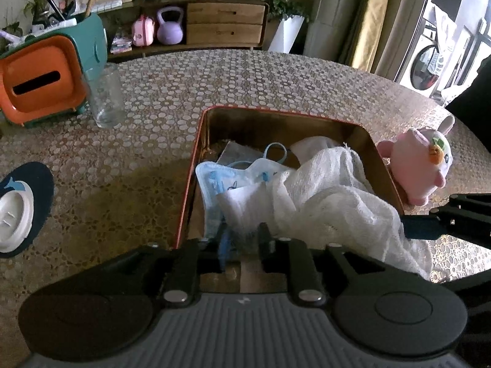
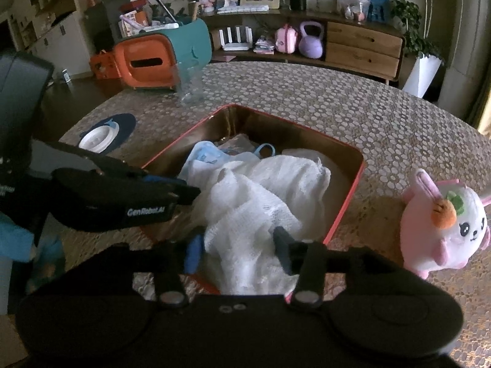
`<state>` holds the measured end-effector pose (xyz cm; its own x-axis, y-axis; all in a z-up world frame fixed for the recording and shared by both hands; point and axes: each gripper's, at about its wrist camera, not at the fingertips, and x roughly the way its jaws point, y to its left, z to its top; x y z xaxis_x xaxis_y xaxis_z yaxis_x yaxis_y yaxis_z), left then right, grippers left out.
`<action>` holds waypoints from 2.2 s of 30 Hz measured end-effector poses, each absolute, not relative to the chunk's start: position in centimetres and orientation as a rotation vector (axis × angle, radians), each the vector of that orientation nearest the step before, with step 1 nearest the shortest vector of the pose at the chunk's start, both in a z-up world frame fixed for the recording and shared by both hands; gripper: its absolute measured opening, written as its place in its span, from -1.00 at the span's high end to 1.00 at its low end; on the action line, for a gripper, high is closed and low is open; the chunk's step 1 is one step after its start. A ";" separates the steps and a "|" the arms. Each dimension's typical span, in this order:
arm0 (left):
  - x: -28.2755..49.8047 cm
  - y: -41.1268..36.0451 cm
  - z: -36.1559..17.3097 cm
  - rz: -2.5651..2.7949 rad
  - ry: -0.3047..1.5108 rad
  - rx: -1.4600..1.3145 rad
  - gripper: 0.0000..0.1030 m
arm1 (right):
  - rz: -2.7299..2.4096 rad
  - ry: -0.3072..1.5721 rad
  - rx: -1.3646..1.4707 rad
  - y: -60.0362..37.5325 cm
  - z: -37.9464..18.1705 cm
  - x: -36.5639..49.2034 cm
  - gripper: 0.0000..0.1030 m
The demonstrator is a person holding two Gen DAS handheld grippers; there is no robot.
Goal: Organize soft objects
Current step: 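Lower both grippers into the tin and open them to release, then withdraw both grippers from the tin toward the cotton-swab pack and duck, then grasp the cotton-swab pack with the left gripper while the right gripper grasps the yellow duck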
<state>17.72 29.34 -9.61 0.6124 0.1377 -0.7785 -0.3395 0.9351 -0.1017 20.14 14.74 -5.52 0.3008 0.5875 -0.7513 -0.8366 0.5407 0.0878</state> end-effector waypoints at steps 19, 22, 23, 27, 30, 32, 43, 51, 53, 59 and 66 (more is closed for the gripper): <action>14.5 25.0 -3.3 0.222 0.758 -0.184 -0.50 | 0.997 0.718 -0.270 8.5 -0.1 17.8 -0.67; 14.1 23.5 -2.2 0.196 0.732 -0.181 -0.51 | 0.981 0.700 -0.242 6.4 1.0 17.4 -0.69; 14.0 22.9 -1.9 0.187 0.723 -0.186 -0.51 | 0.975 0.694 -0.233 5.7 1.3 17.2 -0.69; 13.8 20.6 -0.7 0.148 0.693 -0.194 -0.61 | 0.938 0.668 -0.218 2.8 2.4 16.8 -0.74; 13.9 18.4 0.1 0.112 0.672 -0.181 -0.62 | 0.901 0.658 -0.210 0.7 3.1 16.7 -0.76; 14.1 16.9 0.5 0.091 0.659 -0.170 -0.63 | 0.872 0.653 -0.202 -0.7 3.4 16.6 -0.76; 16.3 8.8 1.5 -0.035 0.626 -0.149 -0.81 | 0.728 0.607 -0.176 -8.8 4.6 16.5 -0.77; 19.4 2.9 0.7 -0.118 0.668 -0.119 -0.95 | 0.606 0.583 -0.156 -15.1 4.4 16.8 -0.84; 20.1 1.7 0.5 -0.138 0.667 -0.113 -0.96 | 0.578 0.585 -0.140 -16.6 4.1 17.1 -0.89; 22.8 -1.9 -0.9 -0.204 0.659 -0.112 -0.96 | 0.489 0.618 -0.095 -20.7 2.2 18.4 -0.95; 26.4 -6.4 -2.8 -0.246 0.680 -0.035 -0.97 | 0.398 0.644 -0.066 -25.2 -0.4 19.8 -0.98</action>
<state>26.36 -6.43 -2.80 0.7500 -0.2365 -0.6177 0.2139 0.9704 -0.1118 19.80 -25.18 -0.42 0.7269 0.3408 -0.5962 -0.3812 0.9224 0.0625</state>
